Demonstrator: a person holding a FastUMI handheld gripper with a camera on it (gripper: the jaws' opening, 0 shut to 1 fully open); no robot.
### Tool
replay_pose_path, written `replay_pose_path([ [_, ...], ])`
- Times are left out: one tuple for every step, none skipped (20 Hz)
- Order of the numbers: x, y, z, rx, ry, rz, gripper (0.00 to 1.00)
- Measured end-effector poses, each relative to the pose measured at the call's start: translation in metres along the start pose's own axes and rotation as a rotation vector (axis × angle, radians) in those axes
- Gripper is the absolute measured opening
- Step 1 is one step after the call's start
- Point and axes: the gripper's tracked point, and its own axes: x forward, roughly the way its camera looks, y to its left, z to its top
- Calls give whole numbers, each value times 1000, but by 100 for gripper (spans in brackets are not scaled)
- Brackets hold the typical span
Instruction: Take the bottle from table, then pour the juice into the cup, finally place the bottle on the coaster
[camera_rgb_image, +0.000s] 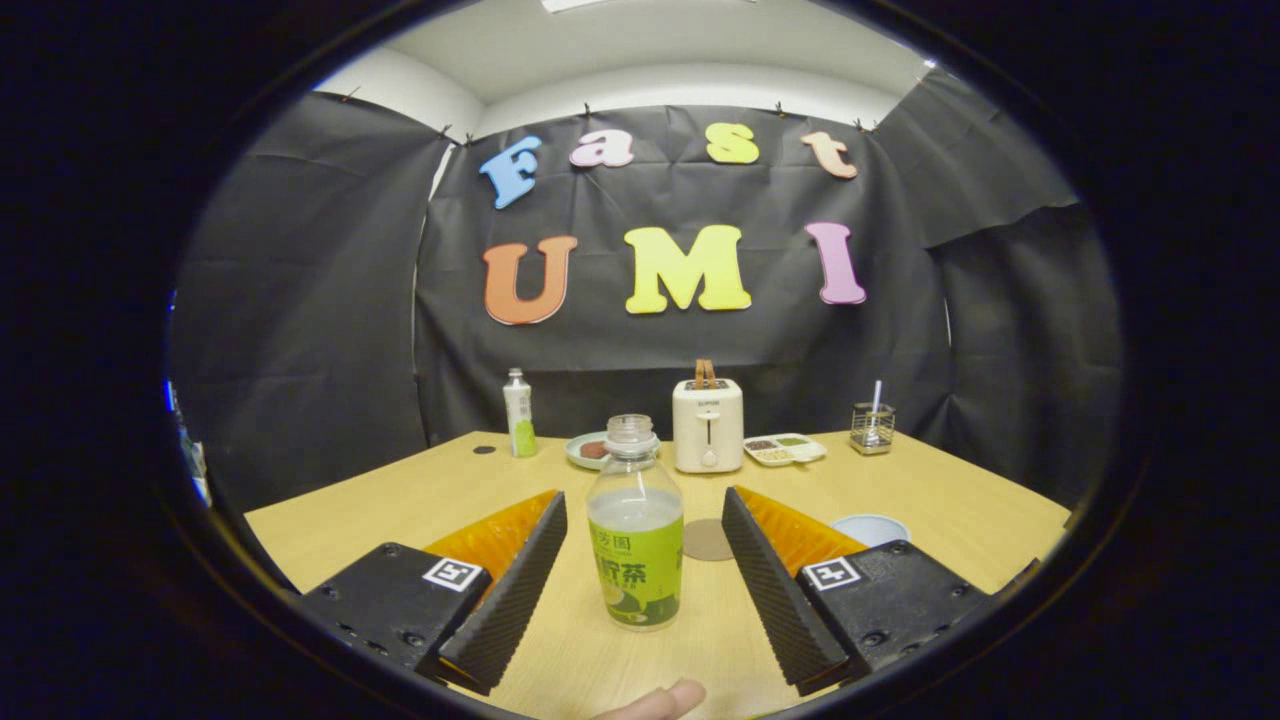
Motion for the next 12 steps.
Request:
replay_pose_path([
  [7,2,-2,-2,11,-1,100],
  [13,4,-5,-4,24,-1,100],
  [18,7,-7,-5,37,1,100],
  [24,10,-10,-9,48,1,100],
  [29,11,-11,-15,59,-5,100],
  [34,10,-14,-23,68,-15,100],
  [40,9,-17,-38,80,-32,100],
  [45,8,-20,-56,97,-50,100],
  [50,6,-22,-76,116,-71,100],
  [54,5,-24,-91,131,-84,100],
  [57,5,-26,-95,140,-83,100],
  [60,5,-29,-87,148,-79,100],
])
